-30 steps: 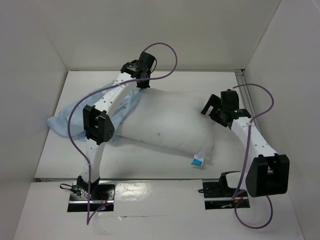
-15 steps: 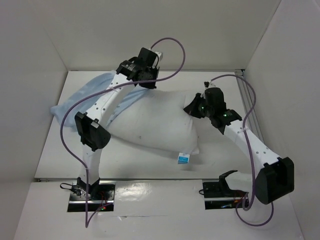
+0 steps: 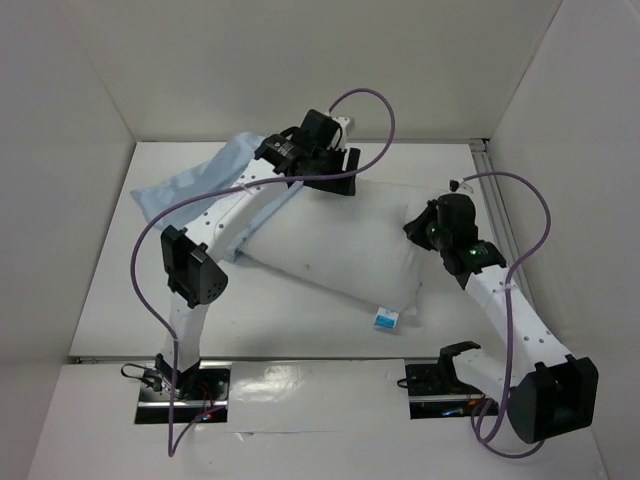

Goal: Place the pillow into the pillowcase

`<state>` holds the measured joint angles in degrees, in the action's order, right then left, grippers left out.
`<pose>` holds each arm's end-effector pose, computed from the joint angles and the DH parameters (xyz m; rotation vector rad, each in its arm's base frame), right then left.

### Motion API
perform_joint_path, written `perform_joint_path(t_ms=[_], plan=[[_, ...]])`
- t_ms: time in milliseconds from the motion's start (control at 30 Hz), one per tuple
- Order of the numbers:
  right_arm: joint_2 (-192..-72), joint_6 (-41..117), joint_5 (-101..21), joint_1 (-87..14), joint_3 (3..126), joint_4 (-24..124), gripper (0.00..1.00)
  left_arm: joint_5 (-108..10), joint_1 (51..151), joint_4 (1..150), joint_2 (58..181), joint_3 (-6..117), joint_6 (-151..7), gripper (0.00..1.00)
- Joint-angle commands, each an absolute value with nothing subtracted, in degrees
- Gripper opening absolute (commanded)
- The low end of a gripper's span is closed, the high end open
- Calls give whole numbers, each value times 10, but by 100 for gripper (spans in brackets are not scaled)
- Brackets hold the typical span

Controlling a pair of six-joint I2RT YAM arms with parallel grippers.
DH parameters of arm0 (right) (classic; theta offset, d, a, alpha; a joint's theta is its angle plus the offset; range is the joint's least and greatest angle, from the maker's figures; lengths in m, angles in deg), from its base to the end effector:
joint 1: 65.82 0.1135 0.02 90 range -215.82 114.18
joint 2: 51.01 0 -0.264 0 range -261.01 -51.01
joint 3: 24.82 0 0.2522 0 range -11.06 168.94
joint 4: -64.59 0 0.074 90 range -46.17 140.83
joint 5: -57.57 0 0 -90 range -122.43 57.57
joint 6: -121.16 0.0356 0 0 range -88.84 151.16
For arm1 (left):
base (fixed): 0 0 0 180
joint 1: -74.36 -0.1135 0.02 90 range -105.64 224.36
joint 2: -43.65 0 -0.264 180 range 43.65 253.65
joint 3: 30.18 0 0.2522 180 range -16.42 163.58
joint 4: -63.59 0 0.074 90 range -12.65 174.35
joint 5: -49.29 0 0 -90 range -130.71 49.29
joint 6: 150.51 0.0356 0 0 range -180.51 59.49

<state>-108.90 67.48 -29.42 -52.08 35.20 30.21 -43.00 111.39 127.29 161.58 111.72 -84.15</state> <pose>0.2184 0.0515 0.2880 0.4551 2.1191 0.4541 0.3651 -0.2772 0.3792 0.2941 2.3178 -0.5939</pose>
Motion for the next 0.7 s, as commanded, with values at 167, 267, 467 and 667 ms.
perform_joint_path(t_ms=[167,267,467,667], plan=[[-1152,569,-352,-587,504,260,92,-234,1134,1311,1484,1152,-818,99],[-1157,545,-325,-587,566,231,100,-129,1119,1295,1374,1035,-850,77],[-1157,525,-341,-566,652,208,100,-46,1094,1282,1175,684,-1022,81],[-1224,499,-301,-417,684,178,100,-41,1094,1156,1070,393,-1132,97]])
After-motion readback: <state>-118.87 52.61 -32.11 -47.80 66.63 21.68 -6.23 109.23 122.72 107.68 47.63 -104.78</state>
